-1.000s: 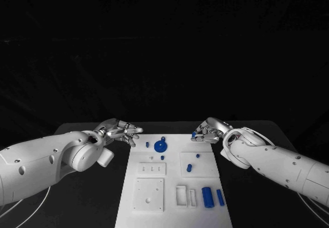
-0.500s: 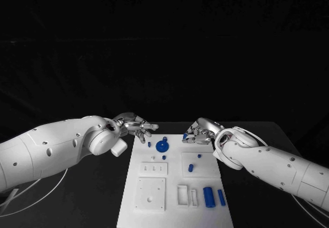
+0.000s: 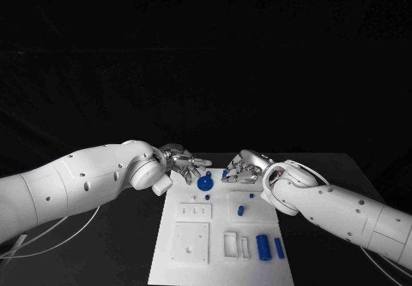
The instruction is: Assemble the parts on the task board
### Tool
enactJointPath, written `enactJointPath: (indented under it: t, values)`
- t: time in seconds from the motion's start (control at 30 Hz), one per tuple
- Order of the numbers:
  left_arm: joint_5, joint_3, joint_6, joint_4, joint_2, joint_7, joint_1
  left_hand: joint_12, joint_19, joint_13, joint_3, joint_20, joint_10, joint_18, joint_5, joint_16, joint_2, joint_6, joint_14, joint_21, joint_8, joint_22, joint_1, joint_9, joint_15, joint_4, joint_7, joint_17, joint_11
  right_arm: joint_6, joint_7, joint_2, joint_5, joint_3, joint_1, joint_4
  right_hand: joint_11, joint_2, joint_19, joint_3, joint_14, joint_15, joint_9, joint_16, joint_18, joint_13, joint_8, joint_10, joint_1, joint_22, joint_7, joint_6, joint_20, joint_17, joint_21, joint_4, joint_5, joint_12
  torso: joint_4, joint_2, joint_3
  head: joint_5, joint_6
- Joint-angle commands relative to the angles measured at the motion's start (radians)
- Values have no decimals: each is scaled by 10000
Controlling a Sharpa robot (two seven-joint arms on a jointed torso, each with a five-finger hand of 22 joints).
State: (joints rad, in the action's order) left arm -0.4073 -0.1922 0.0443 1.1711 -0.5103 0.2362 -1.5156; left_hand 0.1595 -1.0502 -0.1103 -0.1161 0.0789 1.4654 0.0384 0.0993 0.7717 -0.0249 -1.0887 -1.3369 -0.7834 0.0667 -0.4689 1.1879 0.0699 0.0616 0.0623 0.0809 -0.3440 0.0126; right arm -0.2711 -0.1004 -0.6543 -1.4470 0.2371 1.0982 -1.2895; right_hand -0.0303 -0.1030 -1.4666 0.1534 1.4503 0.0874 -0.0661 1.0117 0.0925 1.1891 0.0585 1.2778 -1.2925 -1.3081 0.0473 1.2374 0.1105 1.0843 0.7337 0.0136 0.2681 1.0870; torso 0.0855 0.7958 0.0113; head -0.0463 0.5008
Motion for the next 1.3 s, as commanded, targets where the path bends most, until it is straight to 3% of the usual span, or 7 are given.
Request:
enactJointPath:
  t: [0.03, 0.23, 0.37, 0.83, 0.93, 1.07, 1.3]
  values:
    - [-505, 4, -175, -40, 131, 613, -45, -238, 60, 53, 64, -64, 415, -48, -122, -201, 87, -31, 68, 189, -3, 90, -190, 6, -81, 160, 51, 132, -99, 191, -100, 56, -137, -11, 1, -73, -4, 2, -536, 1, 11, 76, -16, -42, -60, -11, 41, -22, 94, -20, -6, 2, 47, -3, 12, -47, -33, -12, 7, 5, -6, 5, 6]
    - [-802, 5, -406, -90, 326, 923, -46, -538, -35, 54, 366, -118, 402, -43, -250, -552, 384, -30, 24, 513, -6, 220, -474, 10, -137, 491, 61, 281, -157, 185, -142, 130, -146, -22, 1, -165, -5, 3, -536, 11, 16, 76, -16, -39, -53, -9, 42, -26, 91, -19, -4, -5, 48, 4, 6, -49, -14, -11, 13, 2, -8, 21, 12]
    - [-953, 5, -541, -139, 432, 1133, -46, -563, -31, 53, 397, -123, 389, -46, -260, -582, 396, -19, 36, 542, -4, 225, -521, 10, -145, 553, 65, 287, -167, 190, -161, 174, -152, -24, 1, -227, -5, 3, -536, 11, 16, 76, -16, -39, -53, -9, 42, -26, 91, -19, -4, -5, 48, 4, 6, -49, -14, -11, 6, 5, -8, 33, 0]
    - [-1060, 5, -897, -301, 657, 1221, -37, -662, -60, 68, 117, -131, 391, -53, -9, -706, -229, -18, 25, 682, -9, 183, -352, 2, -153, 20, 70, 287, -169, 276, -211, 312, -187, -25, 1, -358, -2, 7, -536, 22, 15, 74, -16, -54, -38, -13, 40, -34, 113, -16, 0, -19, 43, 3, -14, -65, 0, -19, 3, 11, -15, 27, 18]
    - [-1061, 5, -985, -309, 683, 1226, -36, -672, -56, 74, 119, -134, 381, -54, 72, -715, -252, -23, 35, 692, -5, 181, -321, 4, -156, -14, 69, 289, -171, 289, -220, 333, -202, -26, 1, -391, -2, 7, -536, 22, 15, 74, -16, -54, -38, -13, 40, -34, 113, -16, 0, -19, 43, 3, -14, -65, 0, -19, 17, 1, -19, 22, 28]
    - [-1062, 6, -1110, -354, 735, 1246, -36, -700, -53, 93, 120, -133, 379, -59, 510, -732, -332, -97, 45, 711, -6, 173, -240, 8, -155, -107, 54, 290, -163, 314, -232, 347, -218, -26, 1, -430, -8, 7, -538, 26, 15, 73, -18, -60, -33, -9, 43, -37, 113, -20, -5, -10, 42, 2, -6, -65, 17, -17, 29, 3, -20, 14, 39]
    - [-1063, 5, -1223, -422, 799, 1232, -29, -728, -43, 117, 130, -136, 372, -63, 599, -753, -463, -81, 56, 737, -11, 167, -154, 1, -159, -202, 59, 295, -163, 398, -255, 392, -256, -26, 1, -459, -8, 7, -538, 26, 15, 73, -18, -60, -33, -9, 43, -37, 113, -20, -5, -10, 42, 2, -6, -65, 17, -17, 10, 6, -29, 15, 31]
